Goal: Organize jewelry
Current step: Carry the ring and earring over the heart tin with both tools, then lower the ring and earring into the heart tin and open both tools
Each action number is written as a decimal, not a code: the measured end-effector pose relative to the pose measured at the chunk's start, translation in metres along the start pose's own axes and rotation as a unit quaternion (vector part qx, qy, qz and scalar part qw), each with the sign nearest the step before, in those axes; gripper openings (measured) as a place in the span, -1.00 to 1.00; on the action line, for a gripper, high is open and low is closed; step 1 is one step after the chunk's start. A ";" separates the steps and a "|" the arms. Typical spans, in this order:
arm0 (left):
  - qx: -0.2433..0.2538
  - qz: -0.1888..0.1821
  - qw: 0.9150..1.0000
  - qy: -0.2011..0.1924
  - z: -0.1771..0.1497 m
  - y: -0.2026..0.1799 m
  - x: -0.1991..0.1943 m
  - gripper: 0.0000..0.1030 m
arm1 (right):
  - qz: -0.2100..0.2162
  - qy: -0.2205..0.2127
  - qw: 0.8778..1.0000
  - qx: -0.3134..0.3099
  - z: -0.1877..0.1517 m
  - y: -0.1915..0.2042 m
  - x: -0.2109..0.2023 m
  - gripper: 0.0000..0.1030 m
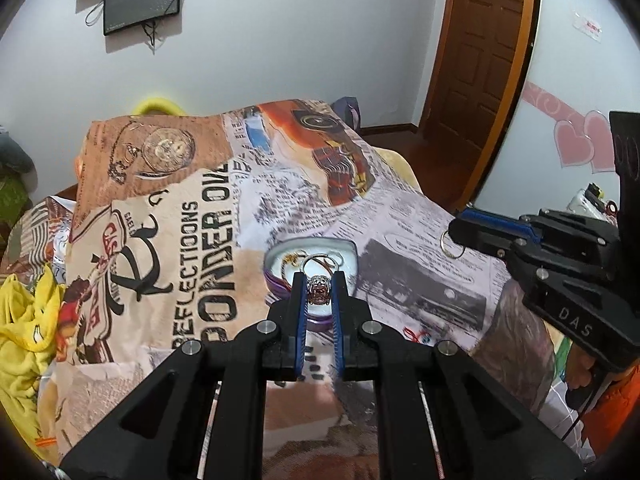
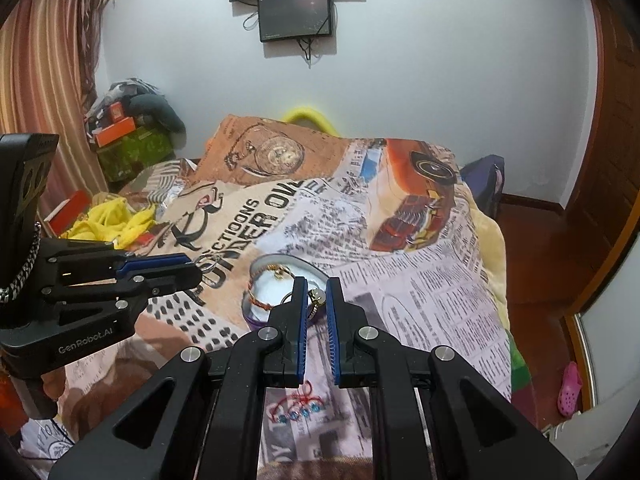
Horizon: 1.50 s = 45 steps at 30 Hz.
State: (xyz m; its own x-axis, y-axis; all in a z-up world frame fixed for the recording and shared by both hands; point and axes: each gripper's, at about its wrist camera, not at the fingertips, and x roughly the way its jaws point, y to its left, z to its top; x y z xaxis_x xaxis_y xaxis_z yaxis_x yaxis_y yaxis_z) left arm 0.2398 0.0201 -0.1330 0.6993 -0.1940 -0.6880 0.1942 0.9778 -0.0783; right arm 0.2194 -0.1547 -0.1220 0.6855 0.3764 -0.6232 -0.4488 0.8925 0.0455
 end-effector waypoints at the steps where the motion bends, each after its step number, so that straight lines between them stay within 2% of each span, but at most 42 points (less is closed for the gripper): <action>1: -0.001 0.001 1.000 -0.001 0.002 0.002 0.000 -0.81 | 0.002 0.000 1.000 0.000 0.001 0.001 0.002 -0.84; 11: -0.008 0.002 1.000 0.004 0.014 0.014 0.020 -0.81 | 0.012 0.011 1.000 0.000 0.008 0.006 0.031 -0.84; 28: -0.022 -0.029 0.998 0.058 0.014 0.026 0.080 -0.81 | 0.020 0.071 0.997 0.000 0.006 0.003 0.091 -0.84; 35: -0.023 -0.035 0.996 0.077 0.011 0.027 0.099 -0.81 | 0.031 0.092 0.995 0.007 0.003 -0.002 0.103 -0.84; 45: -0.021 -0.042 0.995 0.087 0.008 0.026 0.105 -0.81 | 0.039 0.112 0.993 0.004 0.000 -0.001 0.114 -0.84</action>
State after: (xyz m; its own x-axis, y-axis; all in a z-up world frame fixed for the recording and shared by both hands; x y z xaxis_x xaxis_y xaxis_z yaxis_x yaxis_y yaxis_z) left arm 0.3237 0.0246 -0.2010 0.5506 -0.2622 -0.7925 0.2154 0.9619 -0.1686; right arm 0.2980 -0.1128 -0.1932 0.5038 0.3803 -0.7757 -0.4894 0.8655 0.1064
